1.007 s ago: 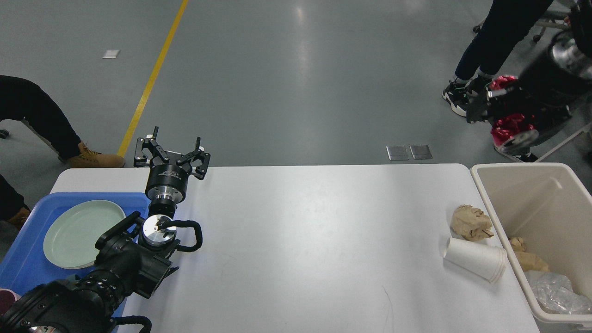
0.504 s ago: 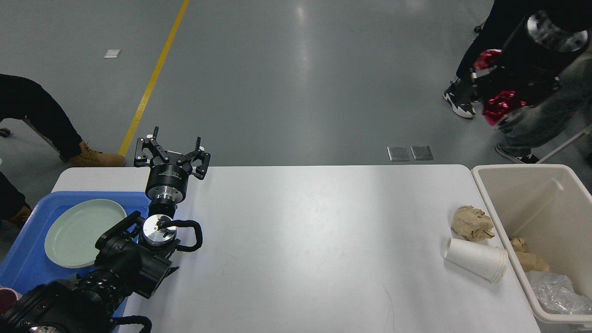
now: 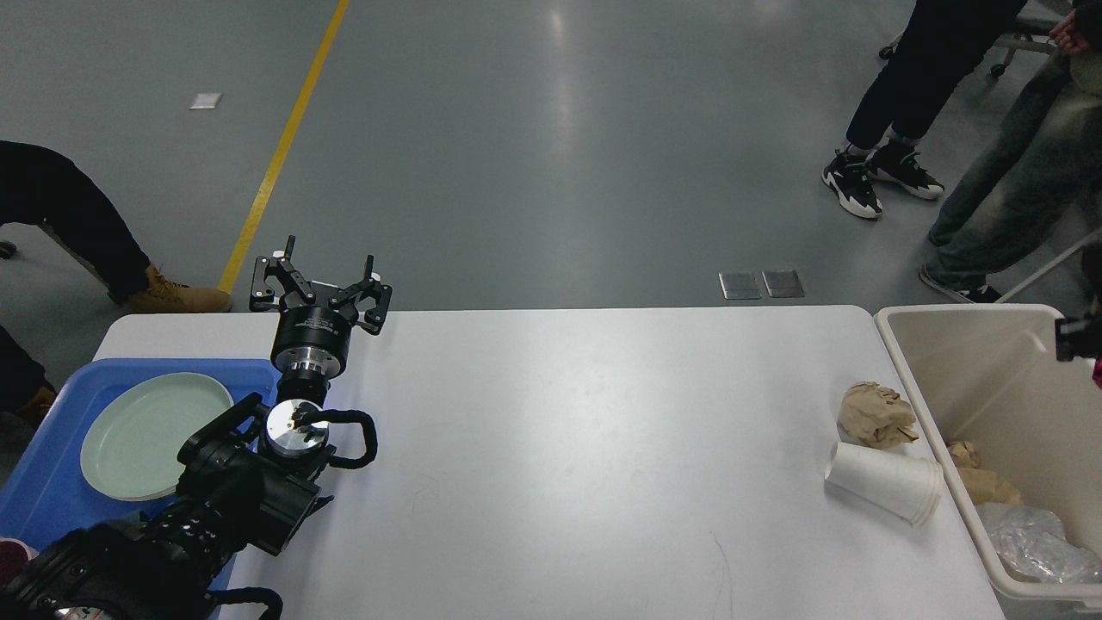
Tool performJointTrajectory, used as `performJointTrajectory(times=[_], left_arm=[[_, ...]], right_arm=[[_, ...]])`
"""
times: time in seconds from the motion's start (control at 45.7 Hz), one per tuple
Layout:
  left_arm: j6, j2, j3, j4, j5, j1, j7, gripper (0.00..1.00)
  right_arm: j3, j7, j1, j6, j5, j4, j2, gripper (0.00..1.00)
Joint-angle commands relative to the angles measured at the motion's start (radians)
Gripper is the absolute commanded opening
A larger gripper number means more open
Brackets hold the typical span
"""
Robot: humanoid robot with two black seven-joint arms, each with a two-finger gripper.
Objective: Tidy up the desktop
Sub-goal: 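Lower the red can into the white bin and release it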
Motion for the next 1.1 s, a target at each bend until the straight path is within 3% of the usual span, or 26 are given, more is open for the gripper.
performJointTrajectory(times=[0.0, 0.153, 0.263, 0.832, 0.854, 0.942, 0.986, 1.073], left_arm=[[-0.001, 0.000, 0.001, 0.000, 0.000, 0.000, 0.000, 0.97], [0.000, 0.000, 0.000, -0.001, 0.000, 0.000, 0.000, 0.97], [0.000, 0.000, 0.000, 0.000, 0.000, 0.000, 0.000, 0.97], [-0.001, 0.000, 0.000, 0.000, 0.000, 0.000, 0.000, 0.97], [-0.001, 0.000, 0.000, 0.000, 0.000, 0.000, 0.000, 0.97], [-0.001, 0.000, 0.000, -0.001, 0.000, 0.000, 0.000, 0.97], [-0.001, 0.000, 0.001, 0.000, 0.000, 0.000, 0.000, 0.97], [0.000, 0.000, 0.000, 0.000, 0.000, 0.000, 0.000, 0.97]], right_arm=[[0.005, 0.001, -0.167, -0.172, 0.000, 0.000, 0.028, 0.00], [0.025, 0.001, -0.320, -0.339, -0.002, -0.008, 0.069, 0.00], [0.041, 0.001, -0.383, -0.404, -0.002, -0.011, 0.094, 0.00], [0.117, 0.001, -0.471, -0.459, -0.002, -0.019, 0.128, 0.00], [0.128, 0.001, -0.471, -0.462, -0.002, -0.020, 0.127, 0.04], [0.171, 0.001, -0.471, -0.496, 0.000, -0.020, 0.118, 0.38], [0.183, 0.001, -0.471, -0.522, -0.002, -0.020, 0.117, 0.45], [0.186, 0.001, -0.472, -0.547, 0.000, -0.022, 0.095, 0.49]])
